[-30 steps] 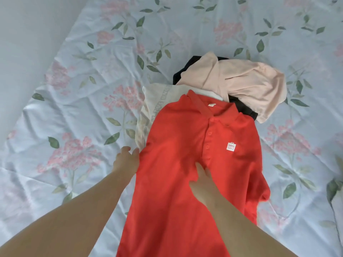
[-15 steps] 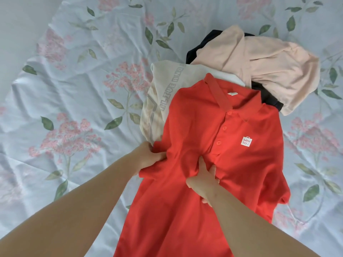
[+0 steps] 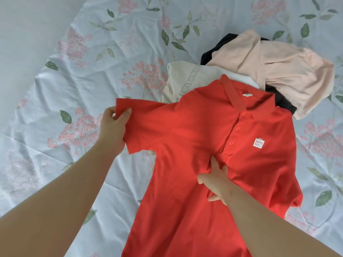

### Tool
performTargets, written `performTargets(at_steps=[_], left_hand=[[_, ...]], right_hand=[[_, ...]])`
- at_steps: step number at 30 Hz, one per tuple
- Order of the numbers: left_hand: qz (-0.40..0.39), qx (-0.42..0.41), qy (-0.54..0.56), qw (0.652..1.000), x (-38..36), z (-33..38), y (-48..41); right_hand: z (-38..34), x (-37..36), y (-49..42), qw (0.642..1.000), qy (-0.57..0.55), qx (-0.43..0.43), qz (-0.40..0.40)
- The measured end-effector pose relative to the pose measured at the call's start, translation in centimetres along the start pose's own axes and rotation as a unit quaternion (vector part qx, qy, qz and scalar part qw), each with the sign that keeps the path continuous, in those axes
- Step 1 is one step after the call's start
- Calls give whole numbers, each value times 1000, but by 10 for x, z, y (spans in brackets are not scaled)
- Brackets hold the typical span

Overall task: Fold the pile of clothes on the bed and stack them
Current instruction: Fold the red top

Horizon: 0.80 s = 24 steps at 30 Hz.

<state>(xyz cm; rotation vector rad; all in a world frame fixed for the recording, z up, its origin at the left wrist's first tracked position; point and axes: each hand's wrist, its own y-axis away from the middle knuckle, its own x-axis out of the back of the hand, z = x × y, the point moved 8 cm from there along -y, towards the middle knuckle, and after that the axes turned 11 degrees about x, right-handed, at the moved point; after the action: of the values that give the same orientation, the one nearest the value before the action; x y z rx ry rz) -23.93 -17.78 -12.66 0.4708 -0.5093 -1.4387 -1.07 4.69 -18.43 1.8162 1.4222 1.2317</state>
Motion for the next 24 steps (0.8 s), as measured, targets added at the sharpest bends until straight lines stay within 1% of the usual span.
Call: performTargets(at_steps=[1,2,4,5,6,8,10,12,13,14,15,17,18,19,20,22,23,24], left_hand=[[-17,37,38,998,-1,-6,-7],[-41,81,17,996,-4,-18,-13],[-86,164,-128,974,-9,-49,-12],[-81,179,-186,963,-6,-61,-12],[-57,173,-213,960,-2,-65,-14],[-18,135,-200,970,2,-61,-15],[-1,75,-181,981,-1,-48,-10],[32,-14,-208,977,-7,-29,4],[39,-72,-238,968,-14,-18,16],[30,-133,-275,952,-25,-7,32],[5,-189,-315,930,-40,-1,48],[-62,-277,-395,874,-75,-1,77],[-90,-303,-438,842,-93,-7,87],[-112,-312,-482,811,-108,-15,94],[-128,-298,-530,784,-121,-26,96],[-147,-236,-616,737,-135,-49,92],[-153,-213,-642,720,-139,-57,91],[-155,-205,-654,712,-141,-63,90]], right_hand=[[0,0,0,1000,0,0,0],[0,-1,0,1000,-2,1,-2],[0,-1,1,1000,-3,0,-4],[0,0,1,1000,-2,1,-4],[1,0,1,1000,-1,0,-4],[1,0,0,1000,0,0,-5],[3,0,-2,1000,0,1,-3],[4,0,-3,1000,1,2,-1],[5,0,-3,1000,1,4,-2],[5,1,-2,1000,-1,7,-4],[4,2,-1,1000,-5,11,-8],[3,5,1,999,-23,24,-19],[2,7,2,998,-42,33,-25],[1,10,5,996,-69,46,-32],[1,13,9,993,-98,62,-38],[7,28,15,985,-132,111,-21],[13,43,19,981,-128,144,22],[22,64,25,973,-115,176,97]])
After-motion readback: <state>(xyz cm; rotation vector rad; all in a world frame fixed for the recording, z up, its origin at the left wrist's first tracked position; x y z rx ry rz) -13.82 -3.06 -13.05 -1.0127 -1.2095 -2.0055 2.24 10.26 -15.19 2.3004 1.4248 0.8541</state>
